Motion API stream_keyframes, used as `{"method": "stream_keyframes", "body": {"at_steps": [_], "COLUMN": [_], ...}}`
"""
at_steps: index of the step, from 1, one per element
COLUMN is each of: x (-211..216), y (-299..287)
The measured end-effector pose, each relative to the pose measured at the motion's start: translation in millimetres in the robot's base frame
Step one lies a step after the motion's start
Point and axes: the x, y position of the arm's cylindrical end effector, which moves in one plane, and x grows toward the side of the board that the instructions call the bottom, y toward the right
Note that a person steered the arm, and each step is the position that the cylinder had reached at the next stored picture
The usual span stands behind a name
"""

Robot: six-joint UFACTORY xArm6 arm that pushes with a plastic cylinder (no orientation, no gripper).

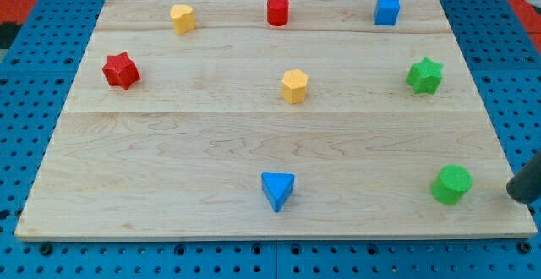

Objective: Push the green circle into the yellow hexagon

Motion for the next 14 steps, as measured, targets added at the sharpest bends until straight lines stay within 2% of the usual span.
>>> {"method": "stream_keyframes", "body": {"at_steps": [1,2,5,7,10,14], "x": [1.7,-16.1,-83.6,-131.6,-166.0,-156.7], "y": [-50.5,-89.5,-155.9,-140.1,-159.6,-162.0]}}
